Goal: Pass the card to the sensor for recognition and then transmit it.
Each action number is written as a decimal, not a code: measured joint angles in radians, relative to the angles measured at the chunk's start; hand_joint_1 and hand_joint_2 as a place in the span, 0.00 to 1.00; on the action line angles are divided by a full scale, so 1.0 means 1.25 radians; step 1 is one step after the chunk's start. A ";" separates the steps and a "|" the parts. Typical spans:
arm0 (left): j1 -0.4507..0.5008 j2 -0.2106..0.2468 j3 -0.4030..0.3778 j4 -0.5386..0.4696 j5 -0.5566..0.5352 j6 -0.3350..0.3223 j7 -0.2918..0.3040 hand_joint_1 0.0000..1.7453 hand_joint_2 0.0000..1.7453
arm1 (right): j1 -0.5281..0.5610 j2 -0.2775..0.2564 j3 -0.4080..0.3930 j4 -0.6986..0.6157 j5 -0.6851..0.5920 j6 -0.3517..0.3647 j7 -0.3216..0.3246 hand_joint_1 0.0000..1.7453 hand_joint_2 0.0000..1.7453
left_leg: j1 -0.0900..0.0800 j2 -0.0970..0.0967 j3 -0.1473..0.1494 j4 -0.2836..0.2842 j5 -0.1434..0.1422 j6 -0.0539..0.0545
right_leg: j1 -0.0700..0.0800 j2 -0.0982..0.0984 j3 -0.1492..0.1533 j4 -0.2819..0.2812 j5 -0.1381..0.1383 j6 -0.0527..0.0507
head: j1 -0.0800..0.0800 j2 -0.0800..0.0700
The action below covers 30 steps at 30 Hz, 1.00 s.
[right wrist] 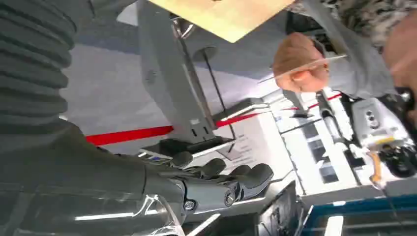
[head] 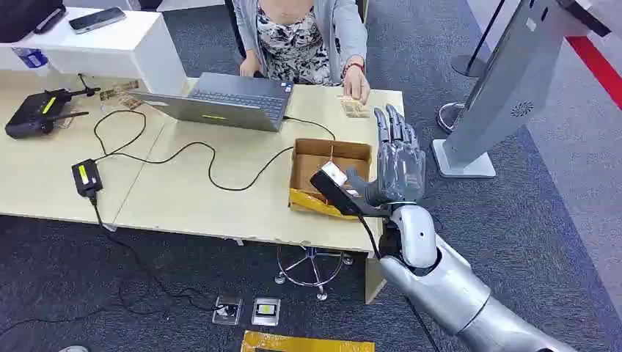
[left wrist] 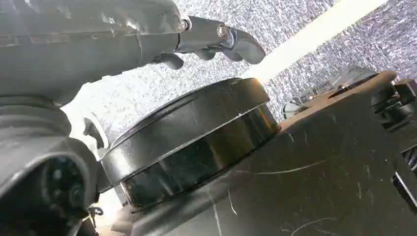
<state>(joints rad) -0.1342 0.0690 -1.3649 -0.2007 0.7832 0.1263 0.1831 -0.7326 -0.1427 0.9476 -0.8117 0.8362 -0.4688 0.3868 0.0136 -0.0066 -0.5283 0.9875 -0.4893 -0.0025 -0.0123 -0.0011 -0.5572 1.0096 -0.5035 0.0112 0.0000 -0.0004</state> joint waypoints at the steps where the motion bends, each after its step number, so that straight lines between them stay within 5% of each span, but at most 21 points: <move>1: 0.000 0.000 -0.001 0.000 -0.001 0.000 -0.001 0.00 0.00 | 0.000 0.000 0.000 0.004 0.001 0.002 0.001 0.00 1.00 | 0.000 0.000 0.000 0.000 0.000 0.000 | 0.000 0.000 0.000 0.000 0.000 0.000 | 0.000 0.000; 16: 0.000 0.001 -0.003 0.000 -0.022 -0.010 -0.009 0.00 0.00 | -0.045 0.007 -0.003 0.063 0.021 0.072 0.033 0.00 1.00 | 0.000 0.000 0.000 0.000 0.000 0.000 | 0.000 0.000 0.000 0.000 0.000 0.000 | 0.000 0.000; 27: 0.000 -0.003 -0.009 0.000 -0.033 -0.019 -0.015 0.00 0.00 | -0.073 0.022 -0.028 0.112 0.015 0.069 0.036 0.01 1.00 | 0.000 0.000 0.000 0.000 0.000 0.000 | 0.000 0.000 0.000 0.000 0.001 0.000 | 0.000 0.000; 28: 0.000 -0.004 -0.010 0.000 -0.034 -0.020 -0.015 0.00 0.00 | -0.072 0.022 -0.031 0.115 0.014 0.067 0.036 1.00 1.00 | 0.000 0.000 0.000 0.000 0.000 0.000 | 0.000 0.000 0.000 0.000 0.001 0.000 | 0.000 0.000; 30: 0.000 -0.004 -0.014 0.000 -0.036 -0.021 -0.015 0.00 0.00 | -0.072 0.022 -0.038 0.121 0.014 0.066 0.033 1.00 1.00 | 0.000 0.000 0.000 0.000 0.000 0.000 | 0.000 0.000 0.000 0.000 0.001 0.000 | 0.000 0.000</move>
<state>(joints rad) -0.1346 0.0637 -1.3825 -0.2010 0.7385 0.0996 0.1644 -0.8223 -0.1152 0.8999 -0.6607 0.8534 -0.3860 0.4276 0.0135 -0.0067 -0.5285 0.9876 -0.4892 -0.0025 -0.0124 -0.0010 -0.5573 1.0097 -0.5028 0.0107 0.0000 -0.0004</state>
